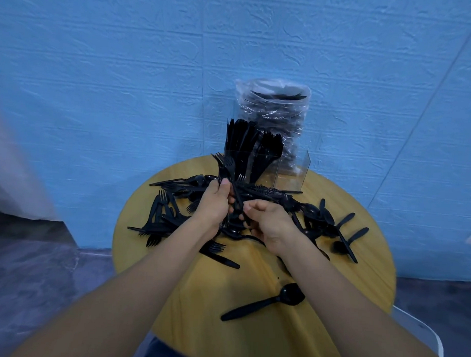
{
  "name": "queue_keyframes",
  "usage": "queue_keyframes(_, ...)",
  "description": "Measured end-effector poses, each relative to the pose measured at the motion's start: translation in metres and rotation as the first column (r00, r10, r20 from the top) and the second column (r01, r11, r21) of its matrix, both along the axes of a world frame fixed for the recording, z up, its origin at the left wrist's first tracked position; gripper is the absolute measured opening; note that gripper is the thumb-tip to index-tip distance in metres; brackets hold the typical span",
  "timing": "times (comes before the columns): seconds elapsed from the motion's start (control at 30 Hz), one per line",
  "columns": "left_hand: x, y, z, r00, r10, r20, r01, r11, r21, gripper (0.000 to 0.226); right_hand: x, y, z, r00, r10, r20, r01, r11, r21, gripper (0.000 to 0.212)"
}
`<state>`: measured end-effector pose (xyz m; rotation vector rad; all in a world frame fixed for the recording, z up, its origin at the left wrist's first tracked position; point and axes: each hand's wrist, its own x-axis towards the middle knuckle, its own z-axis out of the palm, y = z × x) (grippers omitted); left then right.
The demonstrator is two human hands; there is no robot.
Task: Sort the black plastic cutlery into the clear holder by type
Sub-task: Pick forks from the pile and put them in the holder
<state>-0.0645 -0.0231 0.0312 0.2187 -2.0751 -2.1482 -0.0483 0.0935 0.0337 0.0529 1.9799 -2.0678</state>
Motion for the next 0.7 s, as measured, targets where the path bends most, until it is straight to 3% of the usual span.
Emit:
queue_keyframes(0.17, 0.001, 0.002, 0.003, 0.997, -0.060, -0.050, 0.059, 0.998, -0.016, 0.025, -0.001, 0.000, 0.006, 0.997, 0.082, 0.006, -0.082, 0.995, 0.061, 0.020)
queue_keyframes(0.33, -0.002, -0.001, 0.001, 0.983, -0.152, -0.101, 0.125, 0.965, -0.230, 0.029, -0.009, 0.004, 0.008, 0.983, 0.181, 0.015, -0.180, 0.964, 0.193, 0.018)
queue_keyframes(0.4, -0.002, -0.002, -0.001, 0.978, -0.173, -0.117, 0.129, 0.941, -0.313, 0.026, -0.017, 0.008, 0.012, 0.990, 0.105, -0.090, -0.082, 0.969, 0.233, 0.019)
queue_keyframes(0.5, 0.001, -0.003, -0.003, 0.965, -0.219, -0.144, 0.151, 0.913, -0.378, 0.021, -0.028, 0.012, 0.027, 0.967, -0.037, -0.254, 0.065, 0.992, 0.105, 0.015)
queue_keyframes(0.7, 0.004, 0.001, -0.002, 0.931, -0.346, -0.117, 0.256, 0.847, -0.466, 0.021, -0.036, 0.010, 0.030, 0.950, -0.040, -0.310, 0.050, 0.998, 0.025, 0.016)
